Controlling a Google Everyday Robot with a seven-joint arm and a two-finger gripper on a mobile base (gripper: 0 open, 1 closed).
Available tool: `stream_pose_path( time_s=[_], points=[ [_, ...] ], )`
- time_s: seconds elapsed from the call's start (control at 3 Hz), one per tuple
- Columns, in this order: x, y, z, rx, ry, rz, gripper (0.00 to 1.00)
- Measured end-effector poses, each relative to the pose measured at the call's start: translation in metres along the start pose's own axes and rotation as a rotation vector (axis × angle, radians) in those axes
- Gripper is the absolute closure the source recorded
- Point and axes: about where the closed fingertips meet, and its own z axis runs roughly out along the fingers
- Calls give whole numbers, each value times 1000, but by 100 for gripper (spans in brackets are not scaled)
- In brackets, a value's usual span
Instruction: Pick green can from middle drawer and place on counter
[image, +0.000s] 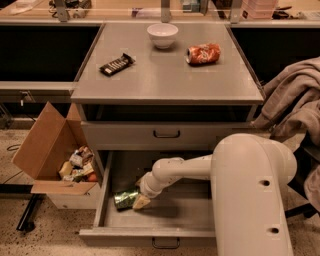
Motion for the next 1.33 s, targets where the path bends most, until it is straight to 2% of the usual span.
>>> stream_pose_path(
  time_s=[0.67,1.0,1.33],
  points=[
    [-6,1,-16,21,-5,31,80],
    [-14,10,-35,8,-90,53,100],
    [-5,20,-82,32,-194,34,100]
  ],
)
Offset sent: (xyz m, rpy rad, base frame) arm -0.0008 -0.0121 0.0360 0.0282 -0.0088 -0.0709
